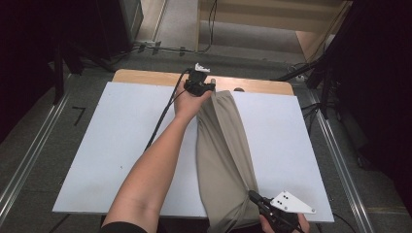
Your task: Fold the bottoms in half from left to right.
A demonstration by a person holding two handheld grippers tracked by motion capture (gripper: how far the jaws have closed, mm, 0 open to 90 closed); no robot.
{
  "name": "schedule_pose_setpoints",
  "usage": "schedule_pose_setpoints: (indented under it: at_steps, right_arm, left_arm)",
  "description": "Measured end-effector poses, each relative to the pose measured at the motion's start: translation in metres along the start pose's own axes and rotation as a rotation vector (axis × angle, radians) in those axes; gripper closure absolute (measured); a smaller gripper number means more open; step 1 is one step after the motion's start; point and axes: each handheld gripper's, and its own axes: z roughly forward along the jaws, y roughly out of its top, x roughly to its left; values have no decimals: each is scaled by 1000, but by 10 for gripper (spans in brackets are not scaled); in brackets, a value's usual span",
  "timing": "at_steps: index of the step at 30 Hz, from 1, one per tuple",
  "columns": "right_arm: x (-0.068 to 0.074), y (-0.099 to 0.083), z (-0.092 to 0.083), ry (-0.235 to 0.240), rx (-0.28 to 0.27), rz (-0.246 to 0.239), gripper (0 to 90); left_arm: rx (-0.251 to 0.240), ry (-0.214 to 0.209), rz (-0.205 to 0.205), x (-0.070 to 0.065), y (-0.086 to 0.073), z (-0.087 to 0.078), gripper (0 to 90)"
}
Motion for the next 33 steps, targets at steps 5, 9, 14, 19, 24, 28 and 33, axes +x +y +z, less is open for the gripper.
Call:
schedule_pose_setpoints:
  at_steps: [5, 9, 14, 19, 24, 28, 33]
  right_arm:
    - [-10, -6, -5, -33, 7, 31, 892]
    - [-16, -9, -9, -84, -5, 80, 890]
    - [-20, -11, -6, -150, 22, 137, 495]
    - [-4, -1, -1, -69, 6, 76, 405]
    - [24, 11, 19, 15, 25, -3, 405]
    - [41, 17, 37, 71, 62, -39, 394]
    - [63, 21, 71, 70, 139, -100, 371]
  left_arm:
    - [28, 6, 33, -12, 5, 21, 900]
    - [-17, -4, 36, -19, 10, 31, 774]
    - [-12, 27, -16, -11, 15, 22, 282]
    - [9, 56, -47, 13, -2, 5, 279]
    - [58, 64, -104, 34, -28, 2, 310]
    - [90, 61, -122, 39, -42, 4, 364]
    - [126, 54, -159, 39, -59, 12, 395]
